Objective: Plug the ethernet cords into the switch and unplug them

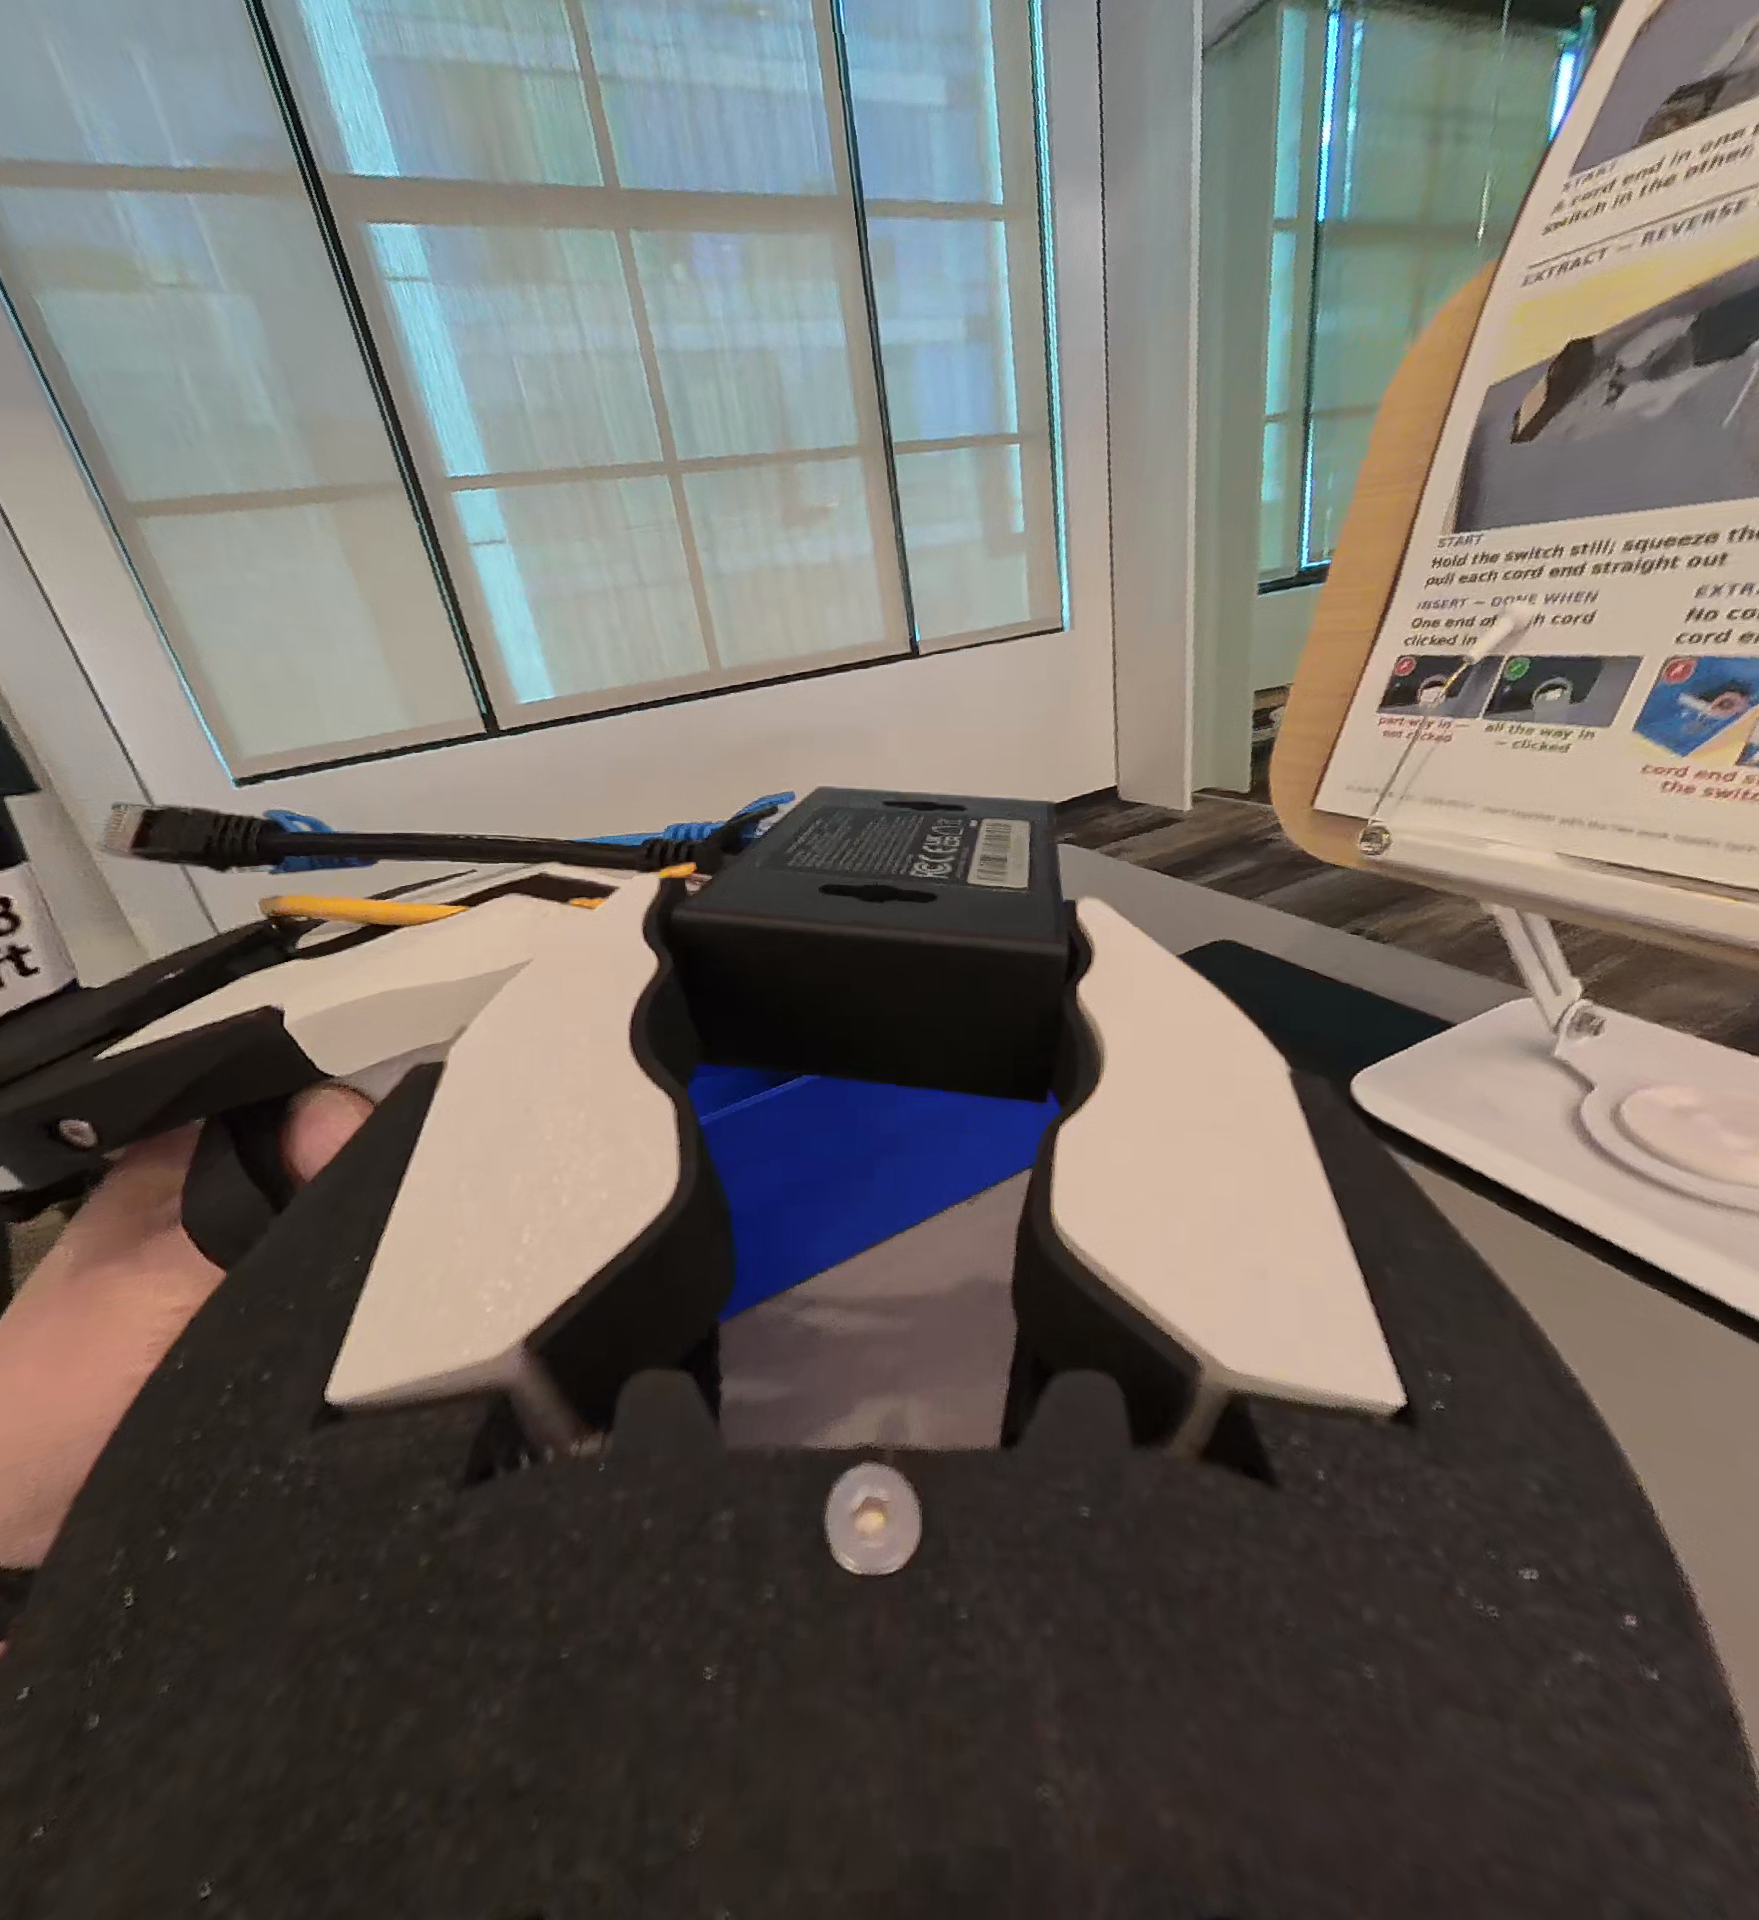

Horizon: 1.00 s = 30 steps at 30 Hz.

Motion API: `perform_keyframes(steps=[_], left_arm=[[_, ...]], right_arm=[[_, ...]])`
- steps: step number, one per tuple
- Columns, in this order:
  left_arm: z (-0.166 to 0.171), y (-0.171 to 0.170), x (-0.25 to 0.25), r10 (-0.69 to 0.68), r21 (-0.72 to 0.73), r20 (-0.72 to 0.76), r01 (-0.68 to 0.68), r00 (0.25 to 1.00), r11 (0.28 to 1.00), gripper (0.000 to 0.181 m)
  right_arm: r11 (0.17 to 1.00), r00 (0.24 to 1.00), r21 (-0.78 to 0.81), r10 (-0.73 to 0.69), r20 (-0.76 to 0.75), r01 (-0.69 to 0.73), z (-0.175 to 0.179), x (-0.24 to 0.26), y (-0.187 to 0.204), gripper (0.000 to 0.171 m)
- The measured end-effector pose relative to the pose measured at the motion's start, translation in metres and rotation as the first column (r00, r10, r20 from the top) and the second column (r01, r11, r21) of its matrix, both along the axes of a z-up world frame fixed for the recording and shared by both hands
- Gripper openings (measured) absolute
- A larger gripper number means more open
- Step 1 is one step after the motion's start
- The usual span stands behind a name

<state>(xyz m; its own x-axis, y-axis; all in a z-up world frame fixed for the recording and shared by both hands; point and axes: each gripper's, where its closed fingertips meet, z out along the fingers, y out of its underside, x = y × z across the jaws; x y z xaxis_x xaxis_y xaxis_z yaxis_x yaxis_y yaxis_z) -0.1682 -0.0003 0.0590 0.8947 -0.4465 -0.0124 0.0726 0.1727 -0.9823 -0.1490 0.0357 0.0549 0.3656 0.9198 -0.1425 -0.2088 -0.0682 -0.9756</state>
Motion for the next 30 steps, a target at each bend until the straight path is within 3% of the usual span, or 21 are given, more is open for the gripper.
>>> perform_keyframes(steps=[7, 18, 30], left_arm=[[0.007, -0.004, -0.001, -0.022, 0.057, 0.006, 0.021, 1.0, 0.998, 0.01], [0.002, 0.003, 0.004, 0.09, 0.059, -0.134, -0.083, 0.987, 0.995, 0.01], [-0.004, 0.005, 0.004, 0.098, 0.022, -0.178, -0.096, 0.979, 0.995, 0.011]], right_arm=[[0.996, 0.999, 0.09, -0.004, -0.034, 0.007, 0.006, -0.003, -0.003, 0.065], [0.995, 0.985, 0.0, 0.102, -0.141, -0.103, -0.003, -0.006, 0.002, 0.065], [0.991, 0.979, -0.007, 0.129, -0.156, -0.131, -0.01, -0.007, 0.004, 0.065]])
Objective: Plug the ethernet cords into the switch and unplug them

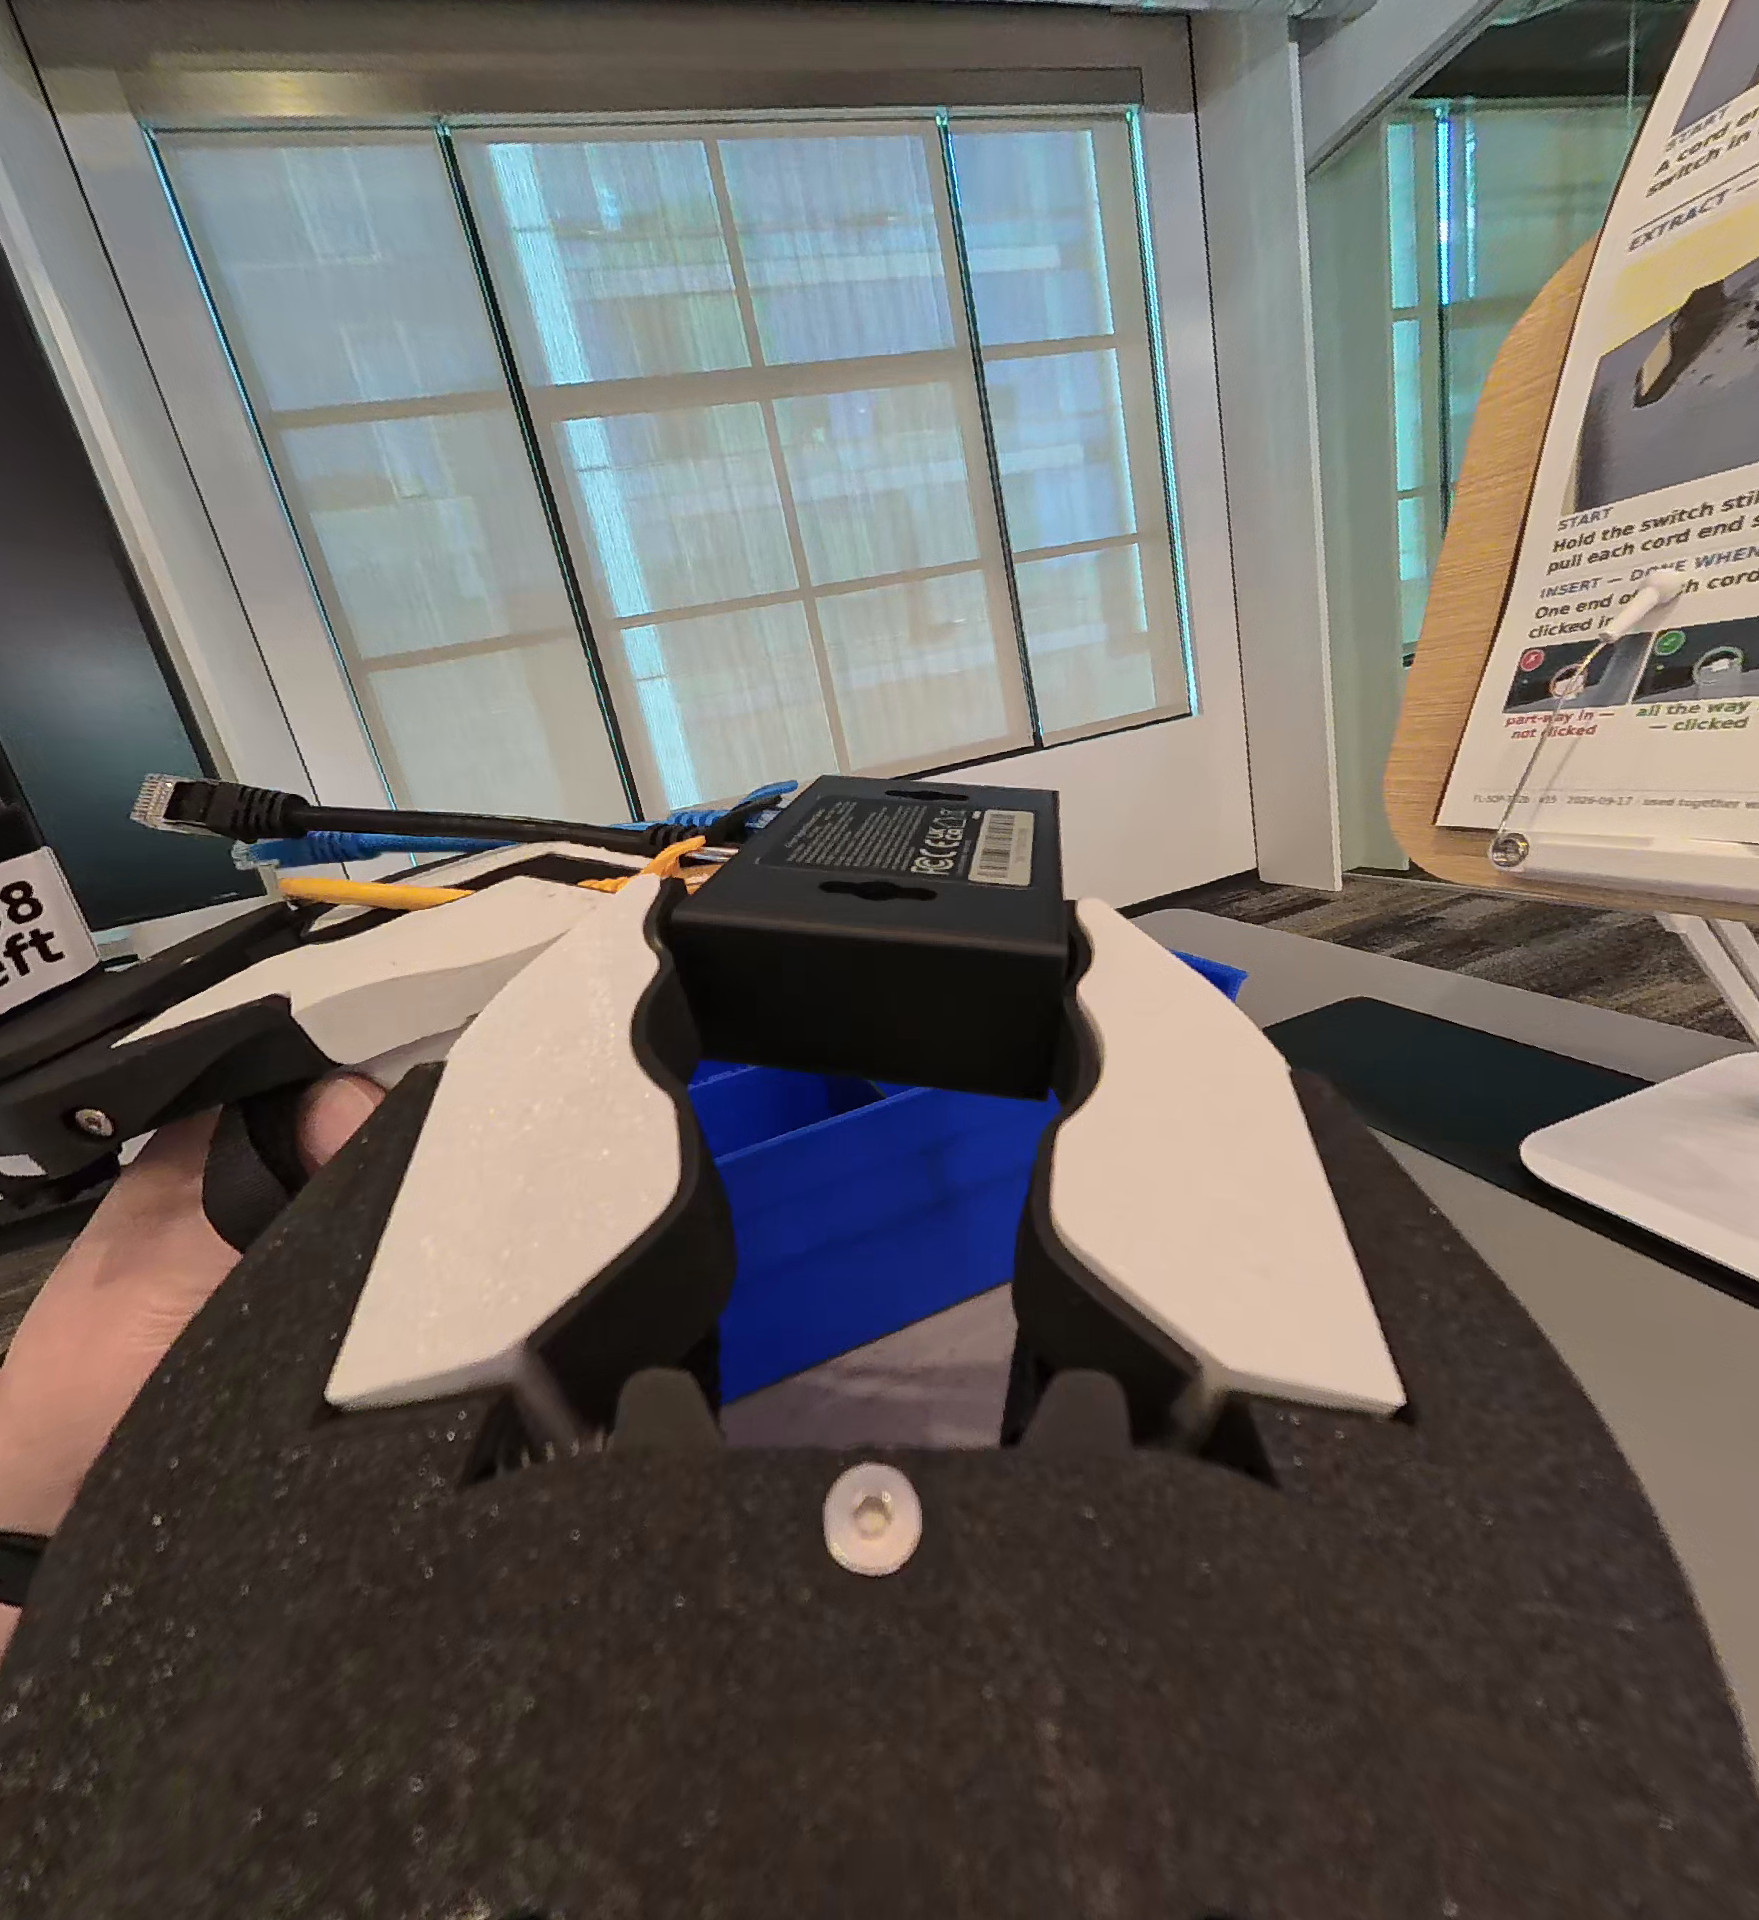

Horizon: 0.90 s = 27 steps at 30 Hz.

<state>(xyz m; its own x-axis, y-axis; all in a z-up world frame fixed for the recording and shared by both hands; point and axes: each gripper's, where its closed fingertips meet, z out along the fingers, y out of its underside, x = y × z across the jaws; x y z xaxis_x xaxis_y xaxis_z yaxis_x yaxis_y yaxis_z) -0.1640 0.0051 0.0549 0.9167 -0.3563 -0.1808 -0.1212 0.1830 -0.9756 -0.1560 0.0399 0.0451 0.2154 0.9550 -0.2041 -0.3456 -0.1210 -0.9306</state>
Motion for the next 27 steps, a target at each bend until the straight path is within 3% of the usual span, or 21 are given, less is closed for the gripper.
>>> perform_keyframes(steps=[27], left_arm=[[0.001, -0.0027, 0.004, -0.002, 0.008, -0.024, 0.002, 1.0, 1.0, 0.011]], right_arm=[[0.999, 1.0, 0.035, 0.012, -0.005, -0.012, 0.0028, 0.004, -0.0021, 0.065]])
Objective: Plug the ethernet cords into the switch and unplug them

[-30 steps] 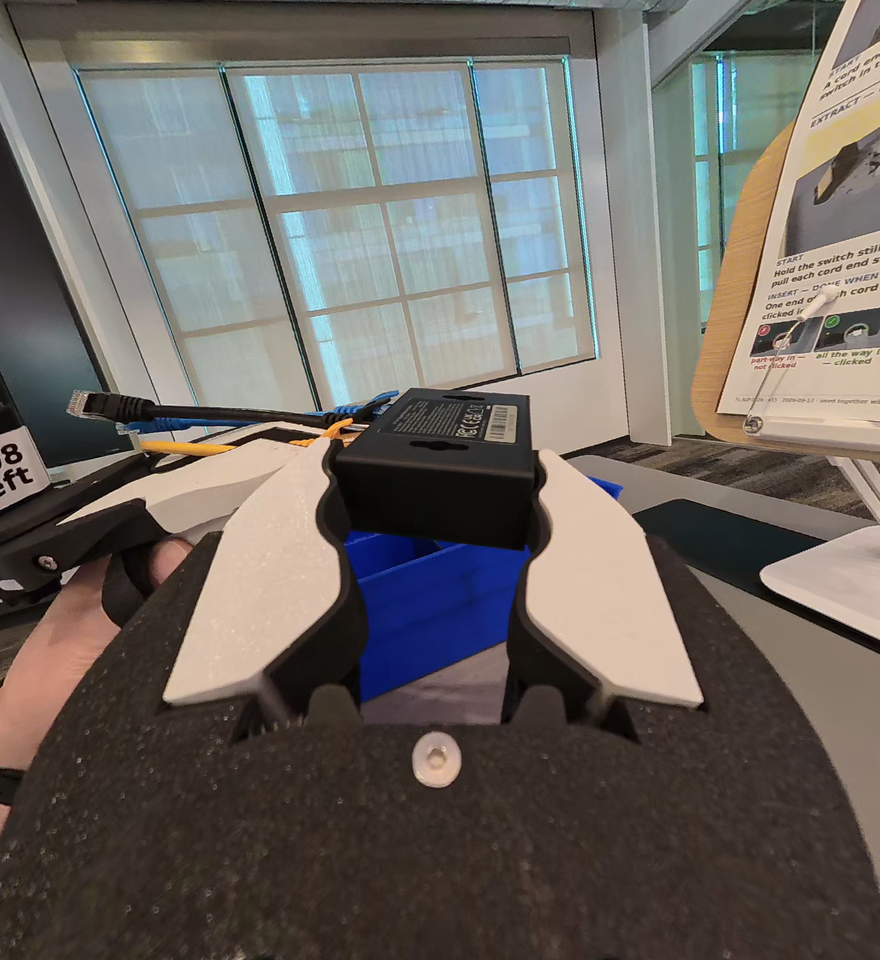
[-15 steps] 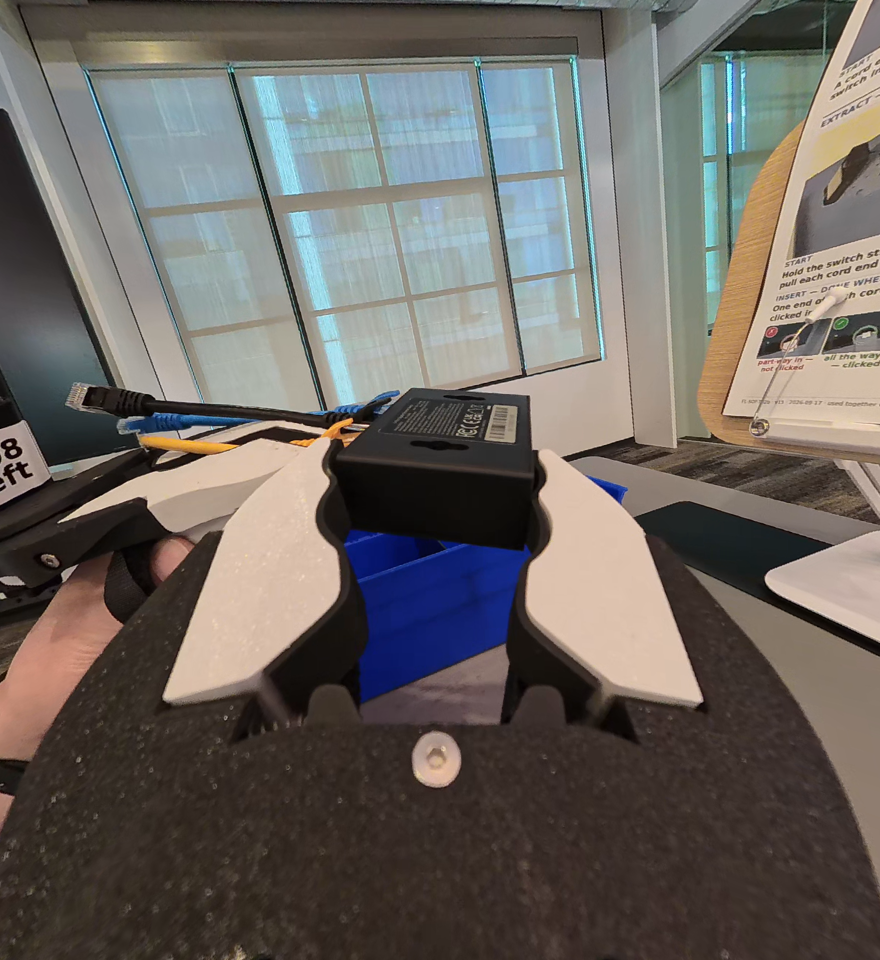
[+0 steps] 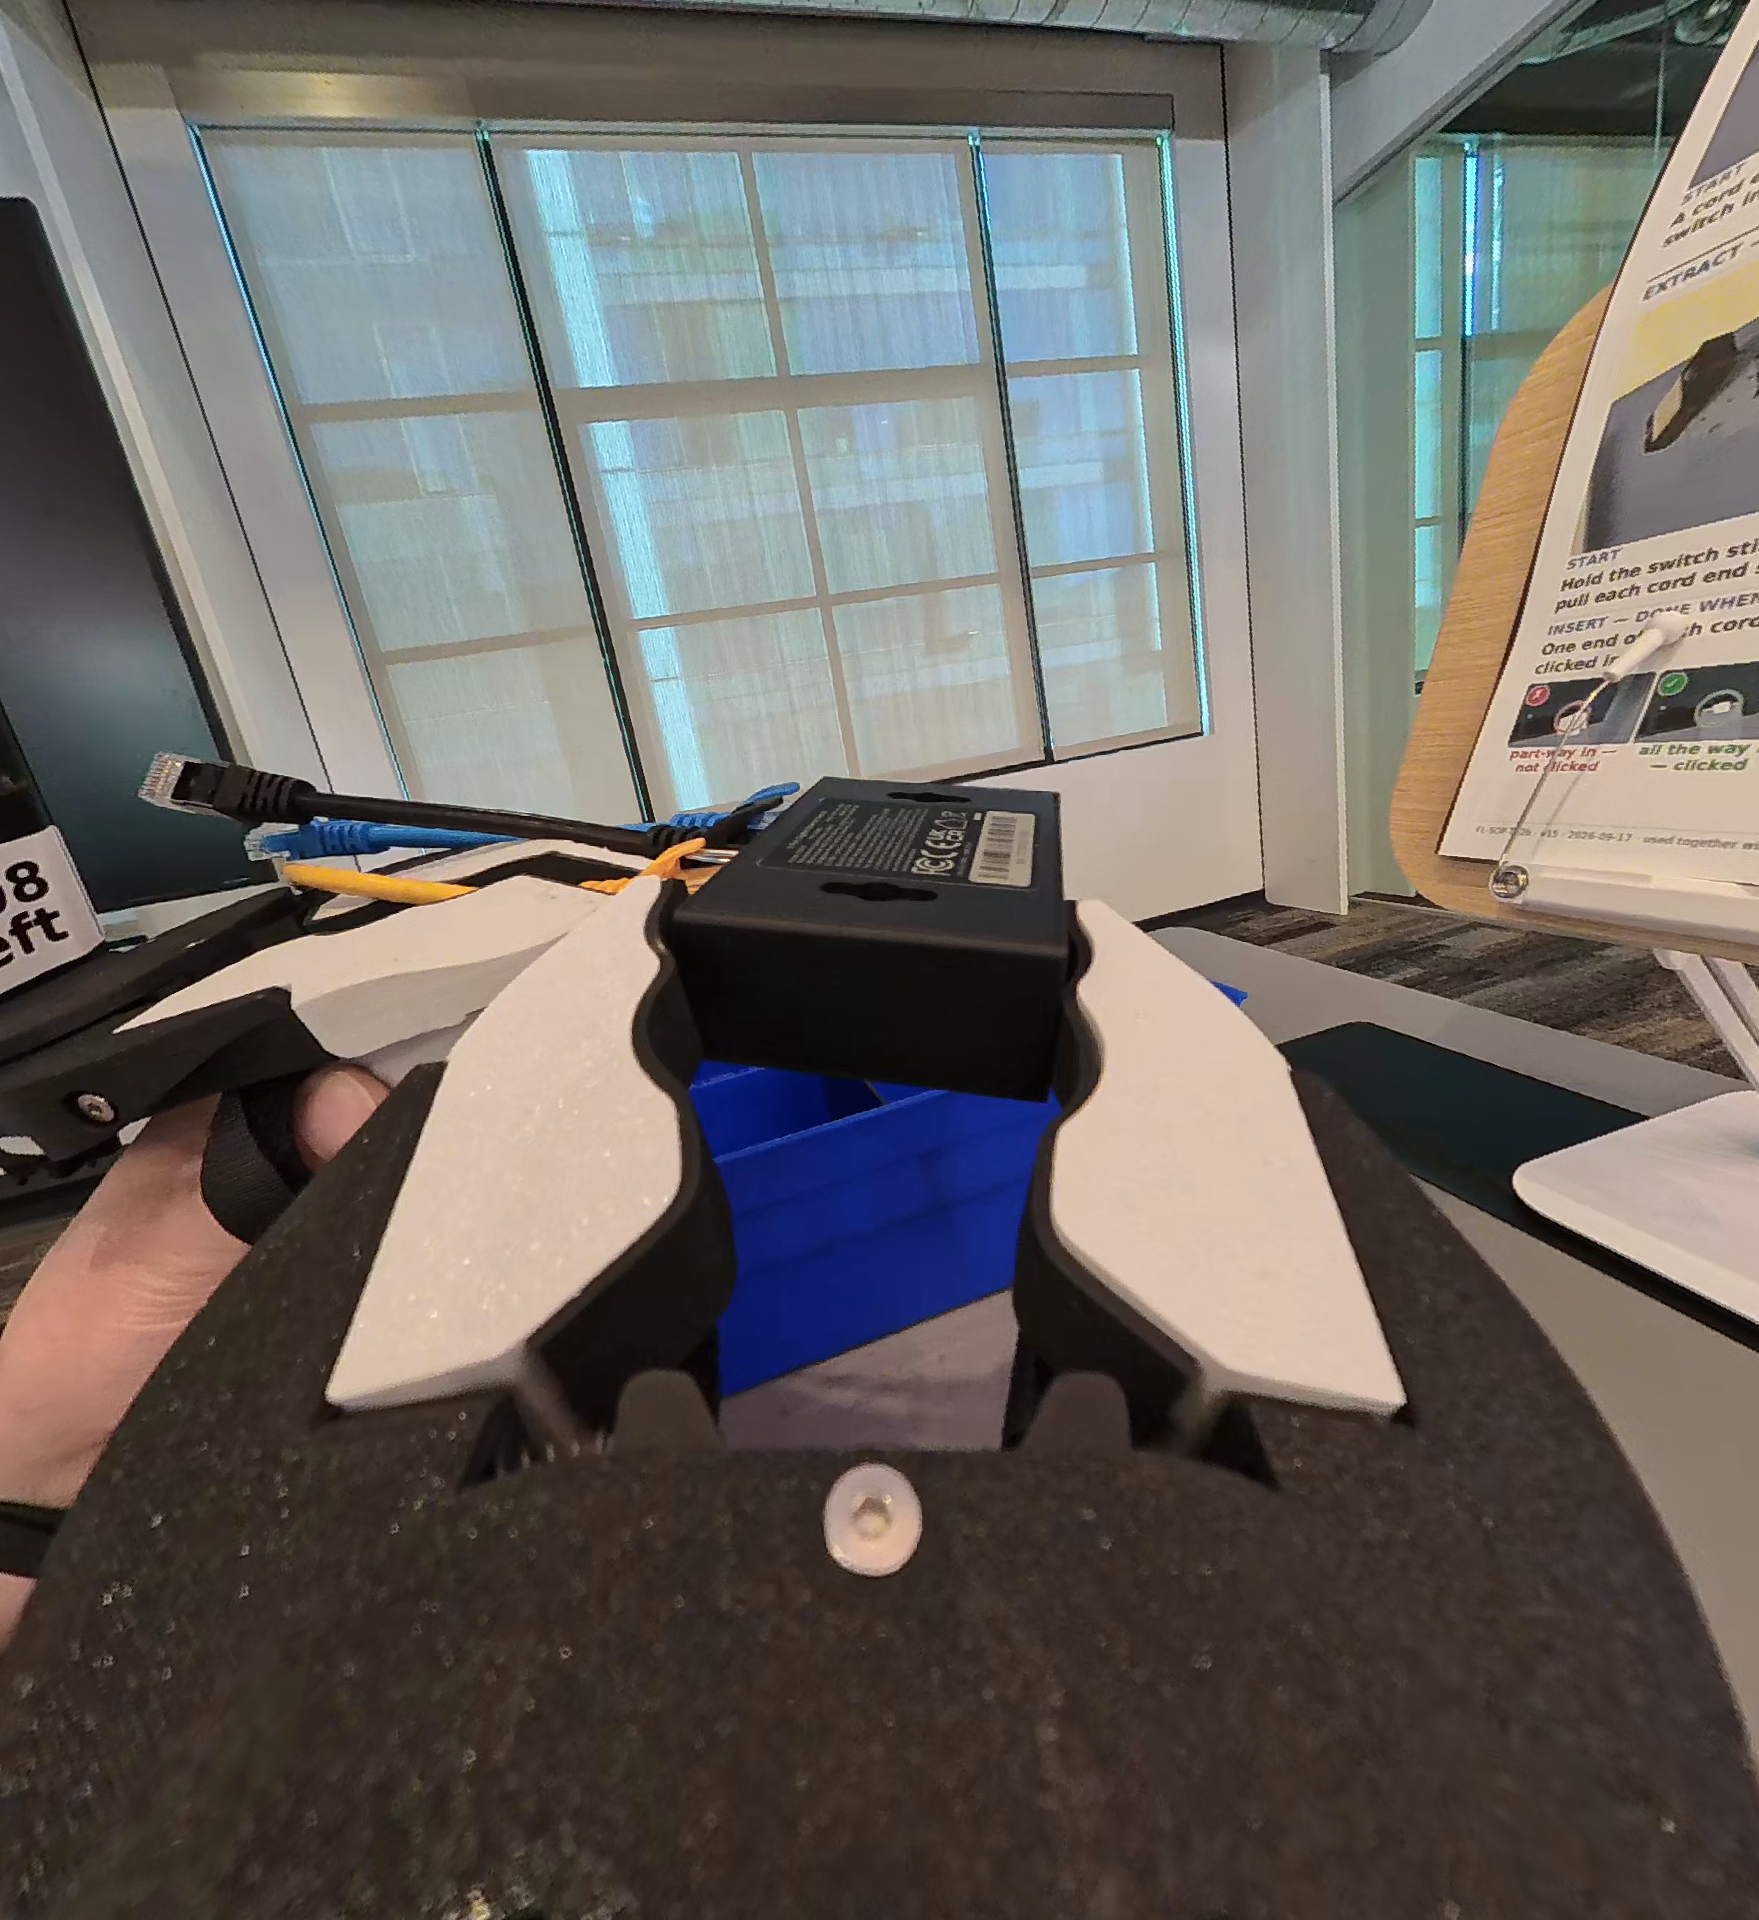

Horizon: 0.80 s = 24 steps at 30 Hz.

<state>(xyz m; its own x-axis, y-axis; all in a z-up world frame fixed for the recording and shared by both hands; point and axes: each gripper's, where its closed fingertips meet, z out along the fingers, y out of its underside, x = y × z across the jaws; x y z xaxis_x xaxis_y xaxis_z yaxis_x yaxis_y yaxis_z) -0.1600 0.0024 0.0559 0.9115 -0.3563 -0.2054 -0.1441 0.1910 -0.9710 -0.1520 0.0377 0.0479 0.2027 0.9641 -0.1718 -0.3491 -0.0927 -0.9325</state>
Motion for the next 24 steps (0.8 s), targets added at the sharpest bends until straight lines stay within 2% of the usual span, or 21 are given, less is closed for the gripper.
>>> perform_keyframes(steps=[12, 24], left_arm=[[0.001, -0.001, 0.002, -0.017, 0.008, 0.001, 0.017, 1.0, 1.0, 0.011], [0.007, -0.011, 0.005, -0.035, 0.075, -0.011, 0.036, 0.999, 0.997, 0.011]], right_arm=[[1.0, 1.0, 0.023, -0.003, -0.004, 0.004, 0.002, 0.003, -0.001, 0.065], [0.991, 1.0, 0.128, -0.029, 0.007, 0.028, 0.012, 0.006, -0.009, 0.065]])
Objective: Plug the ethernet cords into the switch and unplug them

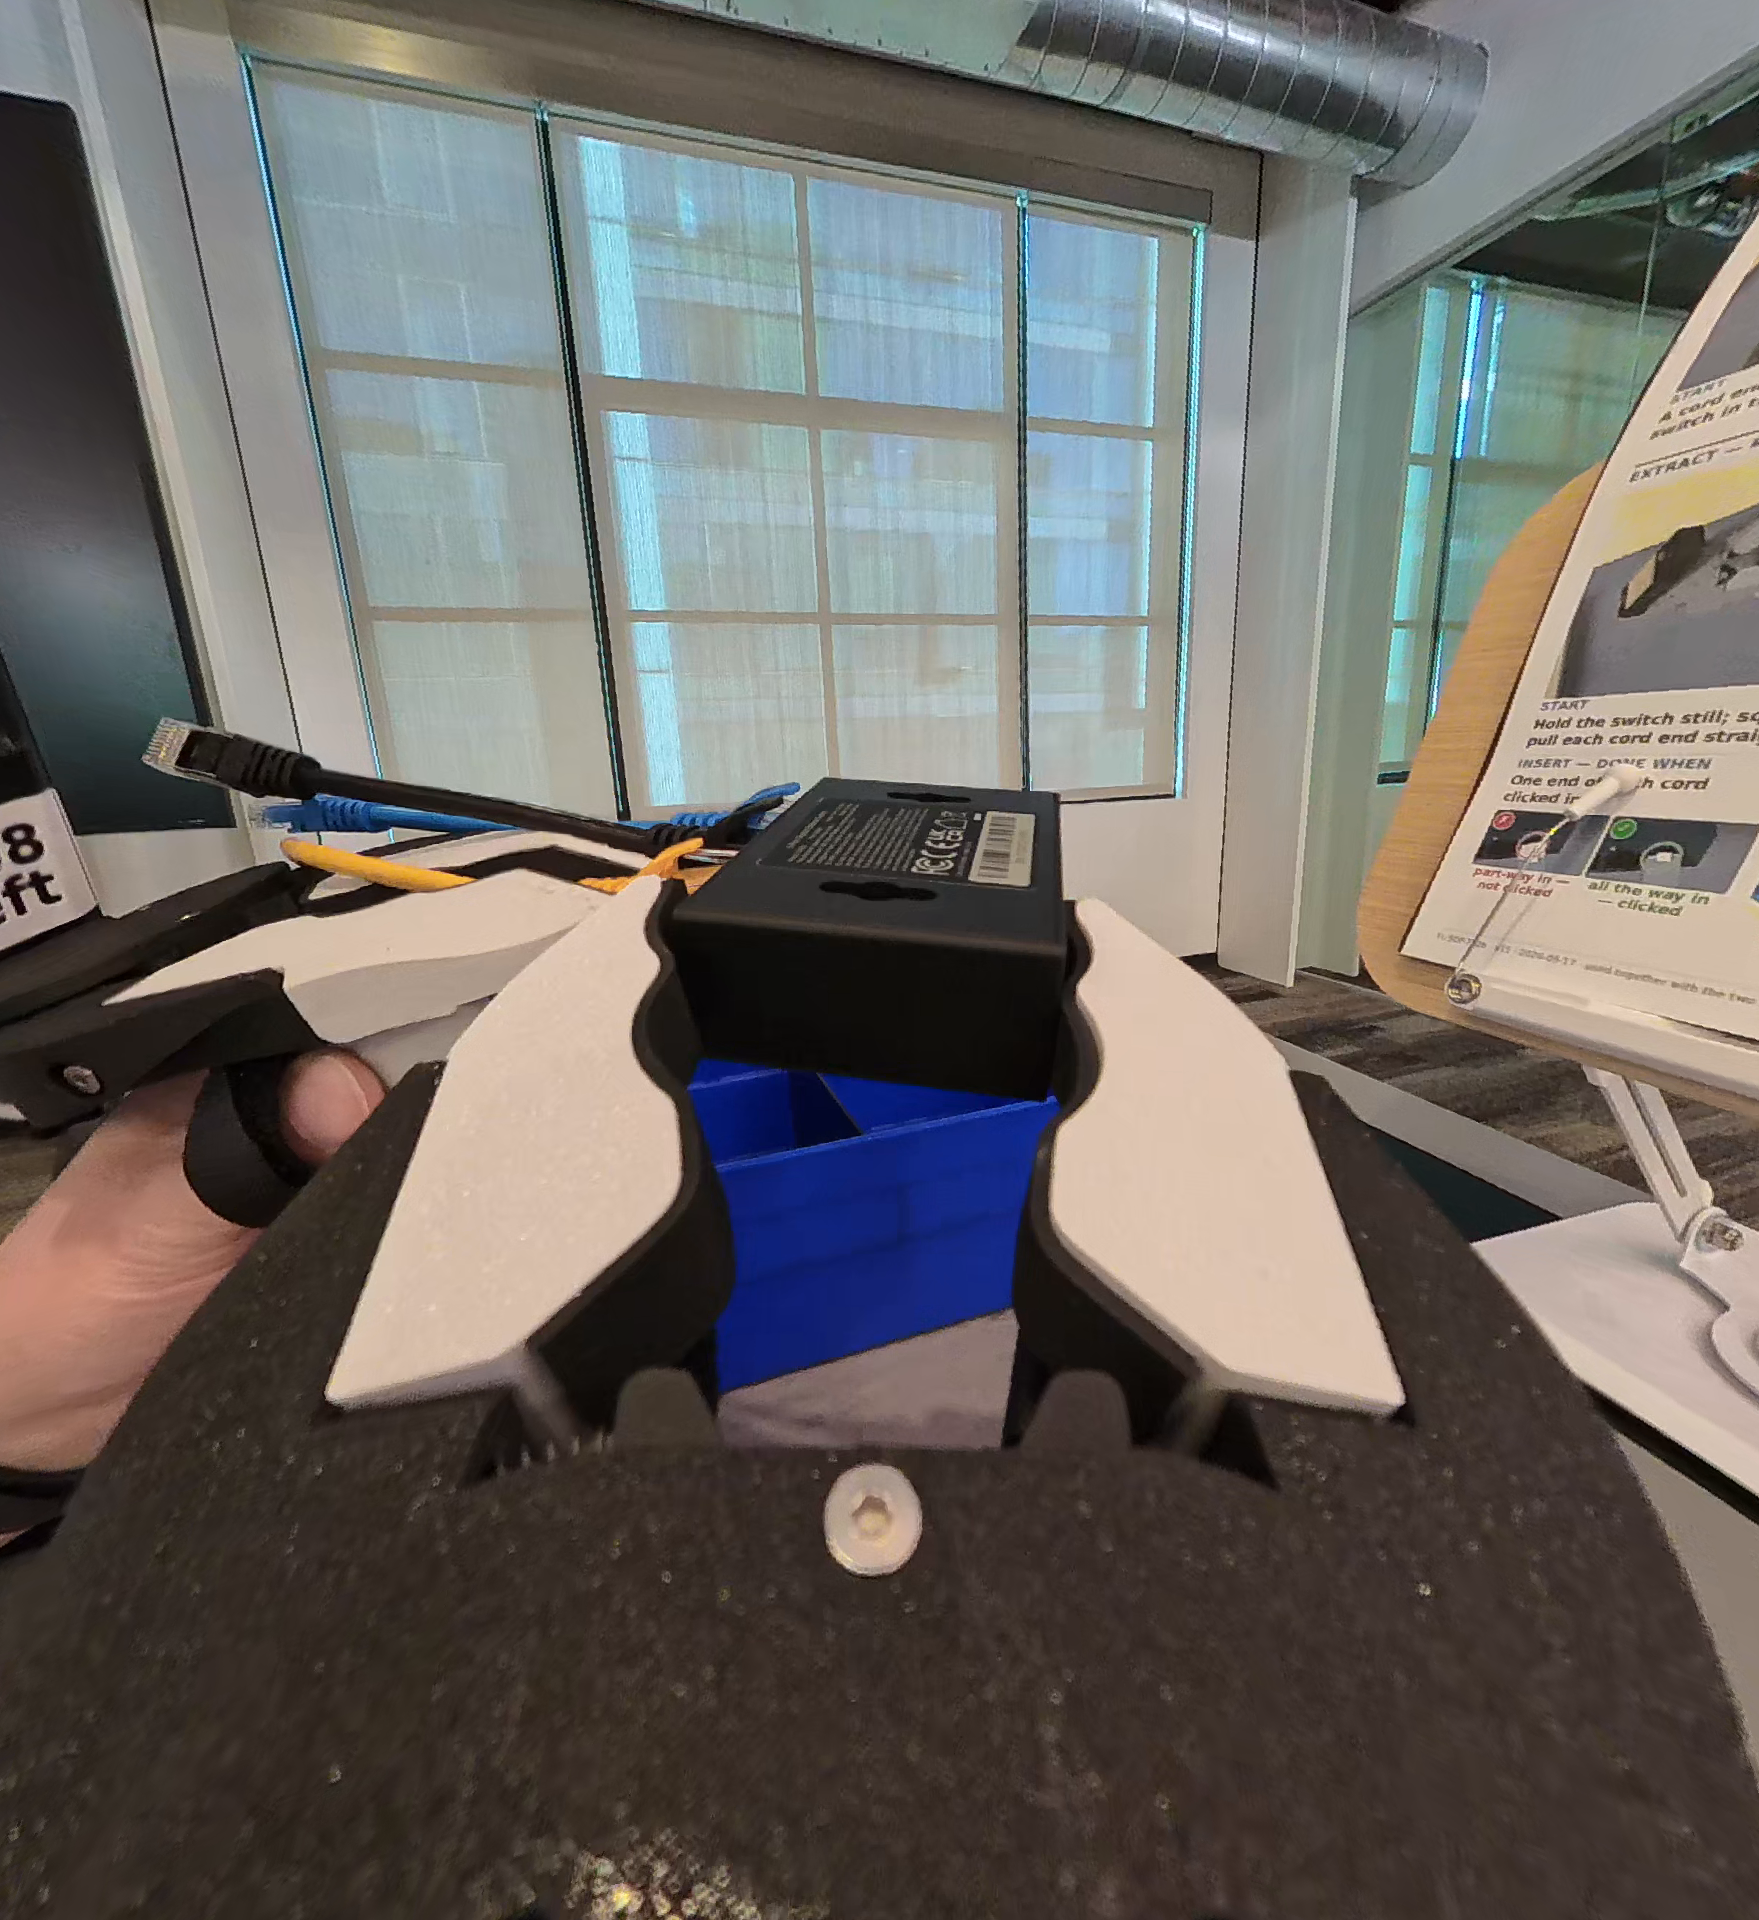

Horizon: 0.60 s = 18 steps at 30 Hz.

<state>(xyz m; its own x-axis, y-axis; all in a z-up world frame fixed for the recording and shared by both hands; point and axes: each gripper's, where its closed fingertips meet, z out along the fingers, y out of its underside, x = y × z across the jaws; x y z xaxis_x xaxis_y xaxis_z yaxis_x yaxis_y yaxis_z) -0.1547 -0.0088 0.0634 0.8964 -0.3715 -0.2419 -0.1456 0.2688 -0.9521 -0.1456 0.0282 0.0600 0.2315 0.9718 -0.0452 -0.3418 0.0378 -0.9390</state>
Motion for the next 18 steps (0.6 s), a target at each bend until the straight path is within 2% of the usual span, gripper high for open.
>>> perform_keyframes(steps=[13, 18], left_arm=[[0.007, -0.005, 0.0, 0.006, 0.059, -0.004, -0.006, 1.0, 0.998, 0.011], [0.012, -0.01, -0.002, -0.009, 0.067, 0.032, 0.007, 0.999, 0.998, 0.01]], right_arm=[[0.996, 0.998, 0.069, -0.064, 0.01, 0.063, 0.009, 0.001, -0.006, 0.065], [0.981, 0.991, 0.145, -0.134, 0.026, 0.129, 0.014, 0.0, -0.012, 0.065]])
